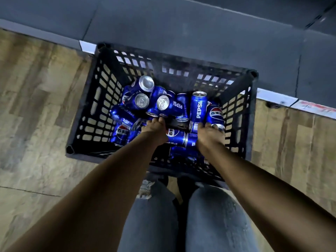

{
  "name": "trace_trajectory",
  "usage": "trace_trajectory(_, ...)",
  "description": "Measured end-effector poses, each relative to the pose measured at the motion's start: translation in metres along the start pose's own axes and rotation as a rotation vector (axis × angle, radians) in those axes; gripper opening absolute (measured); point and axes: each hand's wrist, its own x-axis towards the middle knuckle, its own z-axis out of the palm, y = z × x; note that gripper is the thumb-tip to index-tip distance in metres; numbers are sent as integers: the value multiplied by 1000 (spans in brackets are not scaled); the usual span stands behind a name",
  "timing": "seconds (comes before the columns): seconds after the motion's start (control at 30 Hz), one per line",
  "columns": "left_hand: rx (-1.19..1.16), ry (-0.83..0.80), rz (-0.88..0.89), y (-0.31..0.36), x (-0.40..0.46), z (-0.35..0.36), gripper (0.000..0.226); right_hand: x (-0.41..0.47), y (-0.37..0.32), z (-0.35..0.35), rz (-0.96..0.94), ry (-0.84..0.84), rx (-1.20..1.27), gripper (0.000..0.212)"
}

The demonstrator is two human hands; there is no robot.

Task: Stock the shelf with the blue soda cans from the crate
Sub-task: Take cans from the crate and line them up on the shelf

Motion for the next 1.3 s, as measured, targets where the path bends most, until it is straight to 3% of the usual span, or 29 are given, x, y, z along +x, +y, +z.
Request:
trace_trajectory(0.27, -13, 62, 94, -11, 55, 25, 65, 60, -1, 39, -221, 13, -2, 42)
trace_trajectory(0.43, 62, 24, 160, -19, 75, 38, 46, 85, -15, 65, -351, 43, 88, 42)
trace_trajectory(0.63, 23, 59, 96, -40, 82, 44, 35, 101, -35, 77, -296, -46, 80, 85)
trace_trajectory(0.83, -36, 29, 58, -43, 73, 49, 35, 114, -45, 79, -225, -91, 61, 100)
trace_trajectory(1.03, -153, 108, 40, -36, 66, 45, 37, 115, -49, 87, -180, -35, 135, 95)
trace_trajectory(1.3, -151, -14, 28, -48, 74, 48, 35, 101, -50, 83, -170, 18, 99, 89)
